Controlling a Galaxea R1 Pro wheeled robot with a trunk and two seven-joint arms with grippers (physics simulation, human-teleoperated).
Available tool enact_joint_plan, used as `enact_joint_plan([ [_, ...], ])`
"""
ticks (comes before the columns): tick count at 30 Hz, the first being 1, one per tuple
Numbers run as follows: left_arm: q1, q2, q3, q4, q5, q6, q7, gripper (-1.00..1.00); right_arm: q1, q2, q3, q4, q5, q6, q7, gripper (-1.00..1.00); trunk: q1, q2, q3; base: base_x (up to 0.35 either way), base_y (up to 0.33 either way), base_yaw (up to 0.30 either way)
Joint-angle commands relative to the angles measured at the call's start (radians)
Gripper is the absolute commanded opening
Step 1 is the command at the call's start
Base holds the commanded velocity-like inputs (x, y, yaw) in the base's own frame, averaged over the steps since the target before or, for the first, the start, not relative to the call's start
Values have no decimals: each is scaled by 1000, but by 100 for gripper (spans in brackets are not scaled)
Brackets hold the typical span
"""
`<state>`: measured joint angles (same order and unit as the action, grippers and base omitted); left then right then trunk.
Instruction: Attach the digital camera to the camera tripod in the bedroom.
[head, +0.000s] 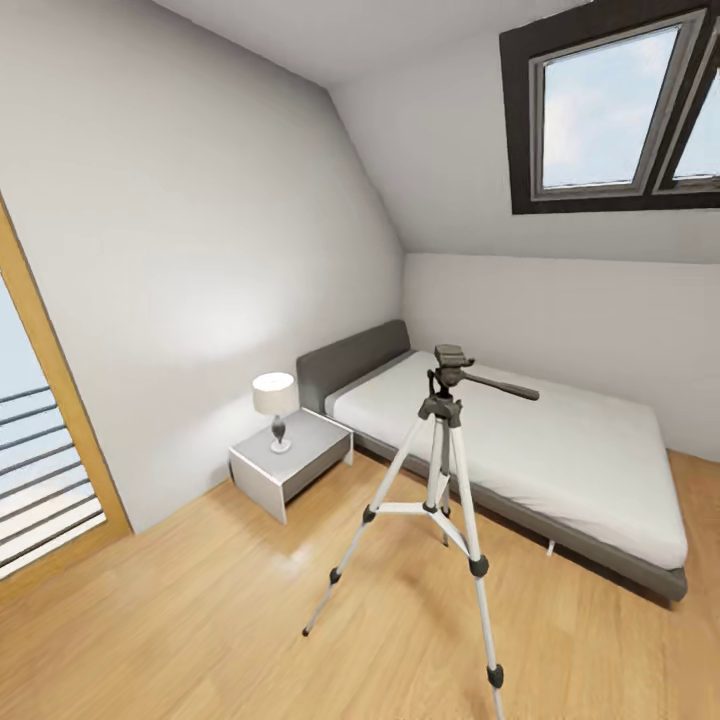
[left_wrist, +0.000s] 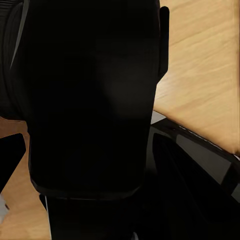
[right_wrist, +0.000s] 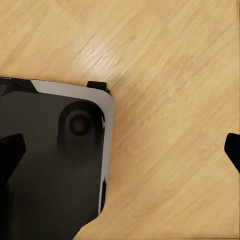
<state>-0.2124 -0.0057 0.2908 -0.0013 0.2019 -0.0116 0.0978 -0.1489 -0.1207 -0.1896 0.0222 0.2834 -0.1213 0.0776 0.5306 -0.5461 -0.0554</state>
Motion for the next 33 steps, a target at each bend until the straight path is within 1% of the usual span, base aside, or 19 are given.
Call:
enact_joint_plan([
  [1,0,0,-3,0,10,-1,2,-100,-1,0,-8,2,8,-5,3,100,0,-2,-2,0,0,-297],
  [19,-1,0,-4,0,8,-1,2,-100,-1,1,-7,2,14,-3,4,100,0,-2,-2,0,0,-286],
  [25,-1,0,-4,0,8,-2,2,-100,-1,1,-6,2,14,-2,4,100,0,-2,-2,14,-9,-74],
  [33,-1,2,-4,0,8,-2,2,-100,-1,0,-5,2,15,-1,4,100,0,-2,-2,179,-174,-6],
])
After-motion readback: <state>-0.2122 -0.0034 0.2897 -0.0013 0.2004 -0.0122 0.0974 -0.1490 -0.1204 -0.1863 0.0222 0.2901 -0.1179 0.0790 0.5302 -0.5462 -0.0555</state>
